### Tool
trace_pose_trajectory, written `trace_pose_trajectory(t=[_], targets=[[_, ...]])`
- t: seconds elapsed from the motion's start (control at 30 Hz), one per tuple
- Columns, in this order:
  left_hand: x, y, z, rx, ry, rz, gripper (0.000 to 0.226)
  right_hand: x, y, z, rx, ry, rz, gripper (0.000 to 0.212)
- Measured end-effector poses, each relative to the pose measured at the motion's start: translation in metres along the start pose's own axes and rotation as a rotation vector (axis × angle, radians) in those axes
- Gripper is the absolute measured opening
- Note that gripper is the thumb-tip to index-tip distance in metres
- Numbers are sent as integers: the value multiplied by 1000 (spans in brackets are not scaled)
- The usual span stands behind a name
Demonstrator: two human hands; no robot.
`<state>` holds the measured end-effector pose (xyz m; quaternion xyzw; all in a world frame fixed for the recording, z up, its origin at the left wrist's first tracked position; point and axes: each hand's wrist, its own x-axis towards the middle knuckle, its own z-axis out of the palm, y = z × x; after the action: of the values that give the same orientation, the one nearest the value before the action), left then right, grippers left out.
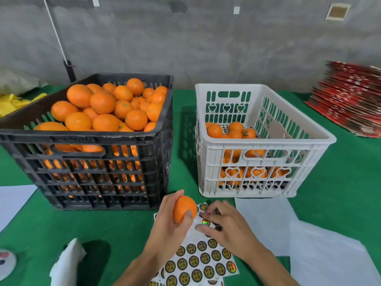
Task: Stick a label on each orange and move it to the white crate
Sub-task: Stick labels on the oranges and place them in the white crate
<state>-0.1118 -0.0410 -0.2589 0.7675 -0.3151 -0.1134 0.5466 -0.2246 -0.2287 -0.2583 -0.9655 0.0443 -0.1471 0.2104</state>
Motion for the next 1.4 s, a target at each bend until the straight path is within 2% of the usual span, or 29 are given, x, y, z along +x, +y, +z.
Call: trace_pose_trajectory(t=[0.1,0.3,0.43,0.5,0.57,0.73,0.9,1.23,1.33,1.4], targets=[[-1,2,1,-6,-45,42,53,0,-1,-1,38,9,-30,51],[-1,-2,0,-20,-99,57,53,-2,-5,2,73,126,-61,33],[2,-4,0,8,-72,51,51,-3,0,1,259,87,70,24],[4,-6,0,21,-61,55,52,-2,3,0,358,36,113,26],[4,-8,-1,33,-56,57,52,-3,4,-2,386,-23,136,39],[4,-9,-5,50,-55,99,49,1,6,2,240,-50,160,62],[3,-10,-5,55,-57,118,48,6,3,4,259,6,134,44],[3,-13,-3,28,-44,92,46,9,4,6,378,16,92,11],[4,-12,-3,20,-22,81,47,9,6,2,413,-16,127,15],[5,-13,-3,15,-11,78,47,8,11,-2,416,-48,162,30]])
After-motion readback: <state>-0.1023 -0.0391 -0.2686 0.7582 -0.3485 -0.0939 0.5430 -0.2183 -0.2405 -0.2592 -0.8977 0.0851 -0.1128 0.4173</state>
